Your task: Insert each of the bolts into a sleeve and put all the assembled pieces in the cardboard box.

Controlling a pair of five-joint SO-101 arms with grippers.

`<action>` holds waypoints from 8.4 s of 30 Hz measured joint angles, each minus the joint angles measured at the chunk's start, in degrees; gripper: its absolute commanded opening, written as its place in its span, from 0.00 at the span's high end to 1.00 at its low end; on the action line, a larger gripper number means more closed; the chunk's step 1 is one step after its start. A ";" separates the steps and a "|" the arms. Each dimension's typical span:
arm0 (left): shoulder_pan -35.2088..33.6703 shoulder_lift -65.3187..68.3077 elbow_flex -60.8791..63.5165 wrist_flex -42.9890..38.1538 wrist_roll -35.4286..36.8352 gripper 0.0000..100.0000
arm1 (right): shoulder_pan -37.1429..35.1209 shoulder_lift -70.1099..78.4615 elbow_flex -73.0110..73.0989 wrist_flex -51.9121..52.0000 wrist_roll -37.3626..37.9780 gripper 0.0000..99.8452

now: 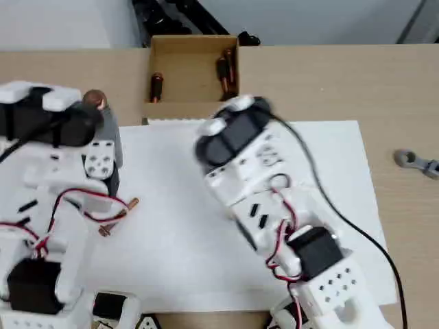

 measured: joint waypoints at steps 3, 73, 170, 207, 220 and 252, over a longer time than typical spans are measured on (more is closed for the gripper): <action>0.09 1.76 0.00 -1.58 0.00 0.99 | -3.69 2.64 0.00 -0.09 0.00 1.00; 11.25 17.85 -29.27 23.21 14.51 0.99 | -9.58 2.20 8.00 -14.68 -19.78 1.00; 12.66 25.05 -32.44 30.51 16.00 0.99 | -10.90 2.20 10.73 -14.77 -13.10 1.00; 14.68 25.05 -29.71 29.63 17.32 0.99 | -10.73 2.11 10.64 -15.21 -13.10 1.00; 14.59 25.05 -27.43 29.71 17.58 0.94 | -10.81 -0.53 10.73 -13.71 -13.10 1.00; 8.26 20.04 -34.11 38.86 8.79 0.99 | 0.79 26.46 -22.07 -3.96 -17.93 1.00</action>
